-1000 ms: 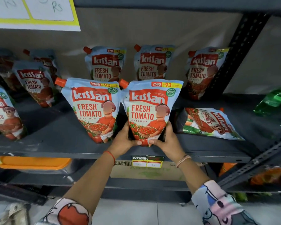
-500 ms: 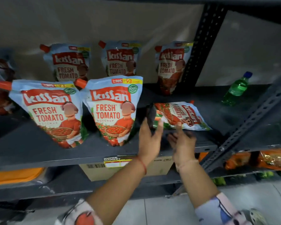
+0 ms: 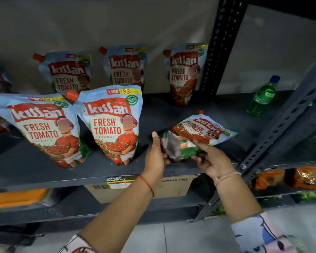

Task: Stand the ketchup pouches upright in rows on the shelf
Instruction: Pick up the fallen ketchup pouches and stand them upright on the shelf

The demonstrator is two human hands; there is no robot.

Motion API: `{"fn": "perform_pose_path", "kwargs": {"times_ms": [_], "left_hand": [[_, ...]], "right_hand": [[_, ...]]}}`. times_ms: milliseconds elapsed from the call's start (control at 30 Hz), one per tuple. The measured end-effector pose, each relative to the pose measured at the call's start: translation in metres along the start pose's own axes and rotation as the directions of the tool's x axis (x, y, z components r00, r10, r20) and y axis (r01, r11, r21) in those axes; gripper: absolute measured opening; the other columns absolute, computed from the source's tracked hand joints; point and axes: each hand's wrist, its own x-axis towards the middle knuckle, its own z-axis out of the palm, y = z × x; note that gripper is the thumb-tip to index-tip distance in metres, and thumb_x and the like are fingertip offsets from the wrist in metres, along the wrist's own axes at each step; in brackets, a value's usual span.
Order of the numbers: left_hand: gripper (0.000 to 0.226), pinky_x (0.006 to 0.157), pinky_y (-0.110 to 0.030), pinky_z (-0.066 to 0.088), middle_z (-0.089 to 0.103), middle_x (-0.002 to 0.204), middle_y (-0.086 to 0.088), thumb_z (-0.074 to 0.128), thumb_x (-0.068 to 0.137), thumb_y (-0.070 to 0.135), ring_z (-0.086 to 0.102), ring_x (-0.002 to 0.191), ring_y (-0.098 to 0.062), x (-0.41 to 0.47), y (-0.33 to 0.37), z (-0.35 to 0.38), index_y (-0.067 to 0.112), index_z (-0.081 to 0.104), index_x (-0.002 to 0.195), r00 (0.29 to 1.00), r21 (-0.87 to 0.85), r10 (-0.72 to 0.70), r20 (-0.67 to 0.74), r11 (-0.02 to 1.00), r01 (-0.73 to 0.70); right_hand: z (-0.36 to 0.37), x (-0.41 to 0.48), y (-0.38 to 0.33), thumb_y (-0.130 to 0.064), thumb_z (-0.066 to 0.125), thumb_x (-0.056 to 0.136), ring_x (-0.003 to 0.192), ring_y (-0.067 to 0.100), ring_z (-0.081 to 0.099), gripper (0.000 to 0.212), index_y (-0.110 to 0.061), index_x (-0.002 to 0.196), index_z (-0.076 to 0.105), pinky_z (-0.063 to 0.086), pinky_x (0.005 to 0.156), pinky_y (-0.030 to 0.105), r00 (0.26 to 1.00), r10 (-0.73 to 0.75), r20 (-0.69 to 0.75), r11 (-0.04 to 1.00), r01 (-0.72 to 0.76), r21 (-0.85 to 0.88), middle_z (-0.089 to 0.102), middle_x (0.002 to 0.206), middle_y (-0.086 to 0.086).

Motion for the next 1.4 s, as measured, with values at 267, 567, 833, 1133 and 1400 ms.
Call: {"fn": "perform_pose_path", "kwargs": {"times_ms": [267, 567, 833, 1133, 1400], "left_hand": [[0.043, 0.099, -0.040, 0.044, 0.065, 0.112, -0.004, 0.053, 0.082, 0.049, 0.057, 0.105, -0.022, 0.017, 0.012, 0.003, 0.014, 0.063, 0.104, 0.962, 0.242, -0.087, 0.261, 0.970, 0.022], [0.056, 0.097, -0.039, 0.045, 0.056, 0.118, -0.006, 0.065, 0.078, 0.007, 0.053, 0.114, -0.024, 0.025, 0.017, -0.017, 0.012, 0.040, 0.128, 0.850, 0.155, 0.030, 0.525, 0.979, -0.130], [0.096, 0.084, -0.009, 0.045, 0.045, 0.122, 0.012, 0.075, 0.059, -0.006, 0.045, 0.115, -0.003, 0.039, -0.005, -0.034, 0.021, 0.022, 0.134, 0.848, 0.103, 0.345, 0.402, 0.903, -0.416], [0.094, 0.098, -0.023, 0.041, 0.039, 0.139, -0.007, 0.066, 0.070, -0.012, 0.040, 0.126, -0.015, 0.044, -0.014, -0.039, 0.020, 0.014, 0.141, 0.858, 0.098, 0.298, 0.418, 0.924, -0.369], [0.084, 0.103, -0.035, 0.038, 0.045, 0.128, -0.004, 0.068, 0.068, -0.010, 0.044, 0.121, -0.018, 0.045, -0.017, -0.035, 0.030, 0.022, 0.125, 0.863, 0.113, 0.337, 0.377, 0.908, -0.404]], "right_hand": [[-0.046, -0.001, -0.002, -0.012, 0.063, 0.078, 0.042, 0.011, 0.060, 0.009, -0.017, 0.082, 0.057, 0.049, 0.038, 0.018, 0.986, 0.010, 0.167, 0.975, 0.027, -0.218, 0.068, 0.050, -0.002], [-0.033, -0.007, -0.016, 0.000, 0.065, 0.073, 0.100, 0.027, 0.064, 0.043, -0.014, 0.113, 0.055, 0.058, 0.074, 0.041, 0.852, -0.212, 0.478, 0.876, 0.383, -0.294, 0.067, 0.107, 0.007], [0.006, 0.009, -0.005, 0.013, 0.065, 0.070, 0.102, 0.022, 0.057, 0.048, -0.018, 0.106, 0.055, 0.047, 0.096, 0.044, 0.707, -0.510, 0.491, 0.646, 0.691, -0.324, 0.062, 0.108, 0.007], [0.040, -0.006, -0.075, -0.028, 0.054, 0.086, 0.090, 0.016, 0.070, 0.026, -0.011, 0.105, 0.061, 0.058, 0.075, 0.032, 0.691, -0.603, 0.399, 0.774, 0.628, 0.081, 0.074, 0.094, 0.001], [0.040, -0.007, -0.083, -0.032, 0.050, 0.086, 0.092, 0.019, 0.069, 0.030, -0.011, 0.104, 0.062, 0.058, 0.081, 0.034, 0.694, -0.566, 0.445, 0.796, 0.601, 0.074, 0.073, 0.096, 0.004]]}}
